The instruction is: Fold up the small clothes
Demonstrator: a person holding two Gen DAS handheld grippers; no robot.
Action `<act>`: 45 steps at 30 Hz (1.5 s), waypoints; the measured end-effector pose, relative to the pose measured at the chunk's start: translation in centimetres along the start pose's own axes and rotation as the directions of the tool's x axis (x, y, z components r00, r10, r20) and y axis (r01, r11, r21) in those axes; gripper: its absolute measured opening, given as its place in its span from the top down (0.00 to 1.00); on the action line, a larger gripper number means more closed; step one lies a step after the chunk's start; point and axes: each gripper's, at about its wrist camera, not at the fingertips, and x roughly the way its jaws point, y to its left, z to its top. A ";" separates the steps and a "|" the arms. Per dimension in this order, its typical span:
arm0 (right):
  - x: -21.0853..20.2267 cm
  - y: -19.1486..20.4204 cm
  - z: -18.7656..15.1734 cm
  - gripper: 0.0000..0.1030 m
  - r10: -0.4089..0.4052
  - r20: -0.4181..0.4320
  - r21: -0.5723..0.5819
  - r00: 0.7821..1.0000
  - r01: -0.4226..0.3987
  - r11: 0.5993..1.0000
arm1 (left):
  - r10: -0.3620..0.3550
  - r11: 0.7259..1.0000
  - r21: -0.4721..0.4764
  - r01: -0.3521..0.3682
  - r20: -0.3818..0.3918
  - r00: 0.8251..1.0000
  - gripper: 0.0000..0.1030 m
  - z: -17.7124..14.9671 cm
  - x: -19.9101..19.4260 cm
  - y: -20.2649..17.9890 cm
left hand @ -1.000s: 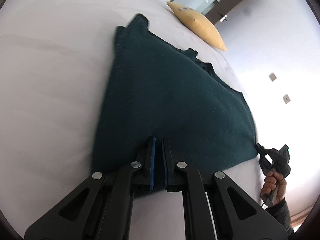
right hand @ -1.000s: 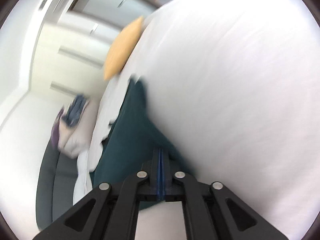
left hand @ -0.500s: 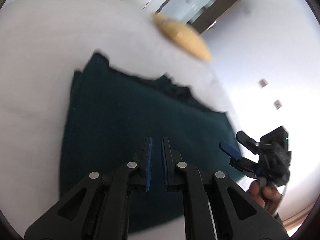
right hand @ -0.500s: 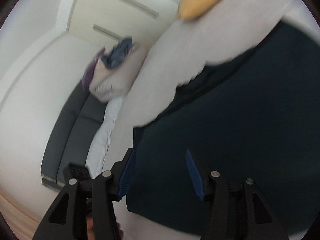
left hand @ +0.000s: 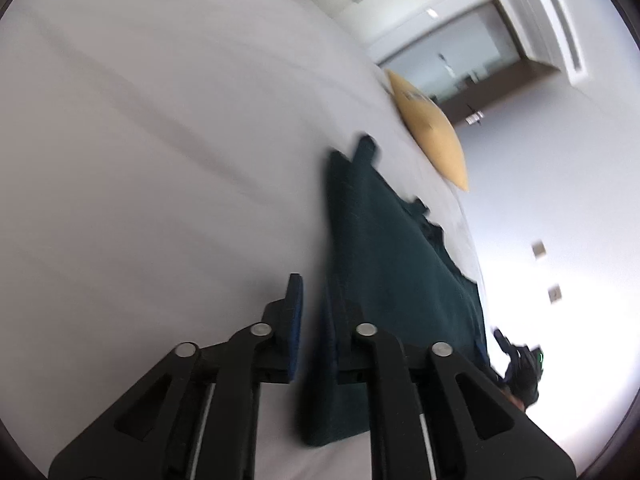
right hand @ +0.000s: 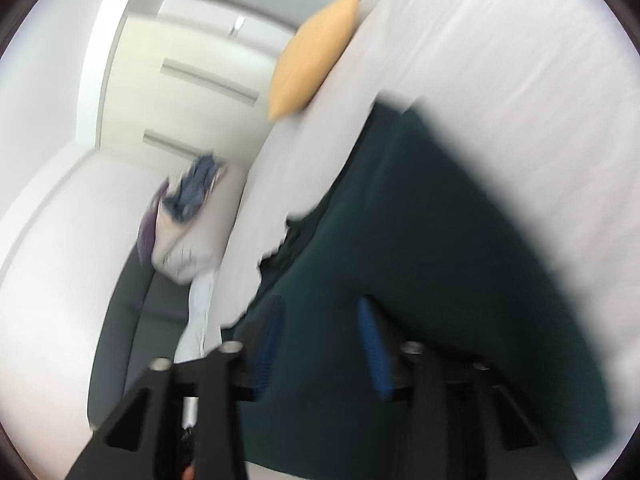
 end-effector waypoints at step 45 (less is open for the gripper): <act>1.8 6.0 -9.1 0.32 0.027 -0.217 -0.113 0.976 -0.053 0.992 | 0.261 0.927 0.326 -0.185 -0.207 0.943 0.41 -4.2 6.3 -9.5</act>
